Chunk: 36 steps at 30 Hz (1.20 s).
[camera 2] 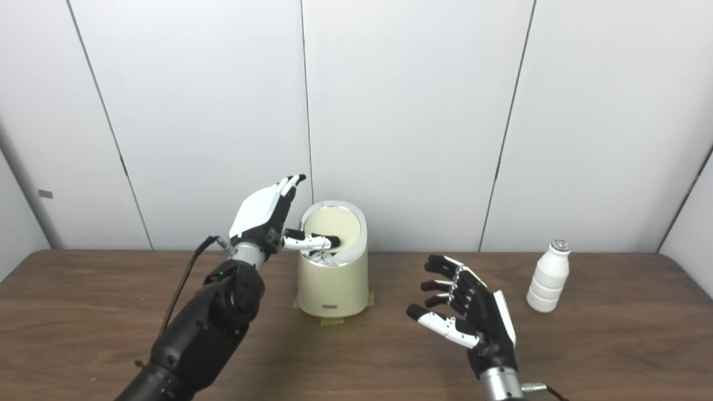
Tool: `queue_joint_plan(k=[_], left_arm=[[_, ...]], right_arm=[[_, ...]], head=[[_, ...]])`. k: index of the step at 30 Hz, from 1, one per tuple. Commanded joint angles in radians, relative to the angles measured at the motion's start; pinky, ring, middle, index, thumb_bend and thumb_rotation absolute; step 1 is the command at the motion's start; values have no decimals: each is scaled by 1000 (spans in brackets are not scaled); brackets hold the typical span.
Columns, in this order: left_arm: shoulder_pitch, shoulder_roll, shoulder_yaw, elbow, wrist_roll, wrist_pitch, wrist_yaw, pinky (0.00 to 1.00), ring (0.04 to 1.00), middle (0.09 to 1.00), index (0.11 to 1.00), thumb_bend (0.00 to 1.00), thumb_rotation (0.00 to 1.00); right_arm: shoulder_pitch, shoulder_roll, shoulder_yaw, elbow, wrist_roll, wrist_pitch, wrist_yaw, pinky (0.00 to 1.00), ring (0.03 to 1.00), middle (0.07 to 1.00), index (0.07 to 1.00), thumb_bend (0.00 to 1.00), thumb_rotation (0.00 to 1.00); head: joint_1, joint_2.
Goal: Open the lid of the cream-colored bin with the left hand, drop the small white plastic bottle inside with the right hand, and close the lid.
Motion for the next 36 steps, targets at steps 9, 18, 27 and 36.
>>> queue_joint_plan(k=[9,18,27,36], left_arm=[[-15,65,-80,-91,97,51,-132,781,979,1000,1000,903,15],[90,-52,237,-193,-198,-205,102,747,878,907,926,769,238],[267,-90,347,-393,-413,-252,50,732,866,880,889,713,321],[447,-76,401,-413,-486,-341,54,666,782,847,894,741,387]], right_arm=[[-39,-6,-3,-22,-12,-28,-8,498,627,744,728,843,288],[-38,-8,-1,-23,-12,-31,-4,494,630,744,730,853,307],[-44,-12,-5,-7,-11,-34,-6,487,632,745,729,840,309],[-38,-5,-2,-30,-1,-12,-2,481,617,733,725,811,259]], head=[[-1,2],[6,2],[10,2],[16,1]])
